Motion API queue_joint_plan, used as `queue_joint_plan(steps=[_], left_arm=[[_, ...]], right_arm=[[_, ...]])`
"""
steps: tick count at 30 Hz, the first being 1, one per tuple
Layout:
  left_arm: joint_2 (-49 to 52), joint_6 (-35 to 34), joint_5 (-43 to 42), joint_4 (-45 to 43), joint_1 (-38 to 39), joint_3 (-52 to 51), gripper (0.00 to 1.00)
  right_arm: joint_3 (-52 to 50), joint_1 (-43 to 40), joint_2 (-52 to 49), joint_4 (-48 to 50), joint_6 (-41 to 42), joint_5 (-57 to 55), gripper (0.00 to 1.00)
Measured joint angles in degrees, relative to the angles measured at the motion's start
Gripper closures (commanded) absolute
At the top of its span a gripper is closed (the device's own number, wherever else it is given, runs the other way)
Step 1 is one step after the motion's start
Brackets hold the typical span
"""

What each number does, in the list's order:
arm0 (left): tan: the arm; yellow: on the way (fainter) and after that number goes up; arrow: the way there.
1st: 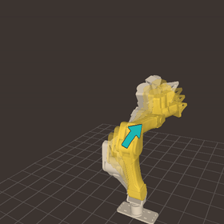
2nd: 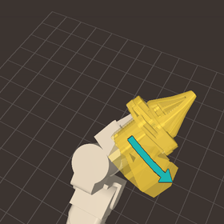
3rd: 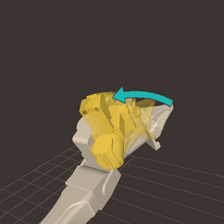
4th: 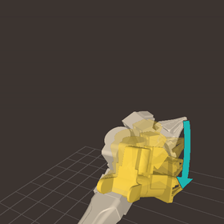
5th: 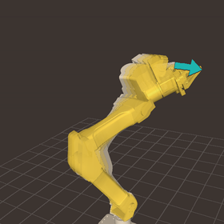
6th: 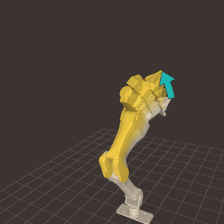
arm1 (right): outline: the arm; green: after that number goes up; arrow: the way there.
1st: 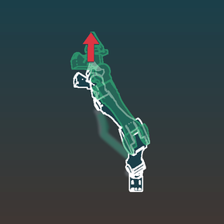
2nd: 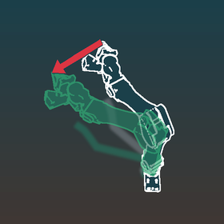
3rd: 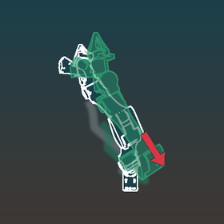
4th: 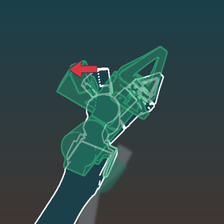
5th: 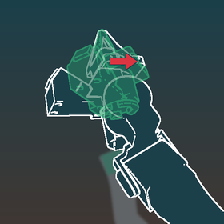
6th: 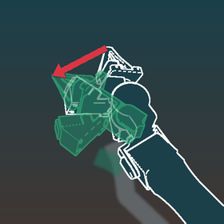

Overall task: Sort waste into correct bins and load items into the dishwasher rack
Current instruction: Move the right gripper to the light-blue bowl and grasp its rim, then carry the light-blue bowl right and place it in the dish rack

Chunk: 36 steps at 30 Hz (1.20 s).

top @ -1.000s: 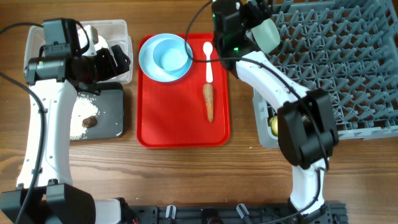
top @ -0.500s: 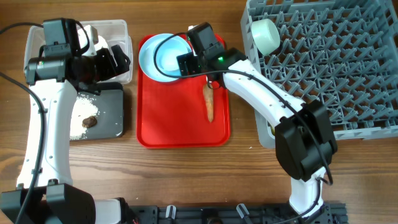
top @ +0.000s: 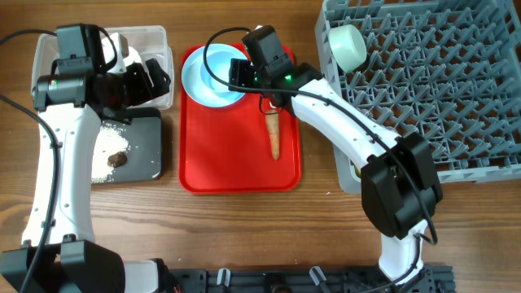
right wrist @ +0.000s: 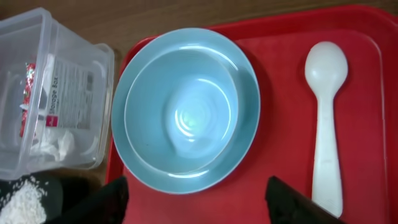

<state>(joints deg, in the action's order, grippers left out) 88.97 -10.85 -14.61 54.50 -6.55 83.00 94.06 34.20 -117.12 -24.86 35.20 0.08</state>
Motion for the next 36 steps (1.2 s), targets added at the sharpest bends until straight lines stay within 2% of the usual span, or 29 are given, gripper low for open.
queue_joint_plan(steps=[5, 21, 27, 36], left_arm=[[0.0, 0.0, 0.02, 0.0, 0.0, 0.0, 0.0], [0.0, 0.0, 0.0, 0.0, 0.0, 0.0, 0.0], [0.0, 0.0, 0.02, 0.0, 0.0, 0.0, 0.0], [0.0, 0.0, 0.02, 0.0, 0.0, 0.0, 0.0]], right_arm=[[0.0, 0.0, -2.51, 1.99, 2.21, -1.66, 0.55], [-0.04, 0.0, -10.1, 8.44, 3.19, -2.05, 0.56], [-0.04, 0.0, -11.3, 11.56, 3.43, -1.97, 0.63], [-0.04, 0.0, -12.72, 11.91, 5.97, -1.4, 0.88]])
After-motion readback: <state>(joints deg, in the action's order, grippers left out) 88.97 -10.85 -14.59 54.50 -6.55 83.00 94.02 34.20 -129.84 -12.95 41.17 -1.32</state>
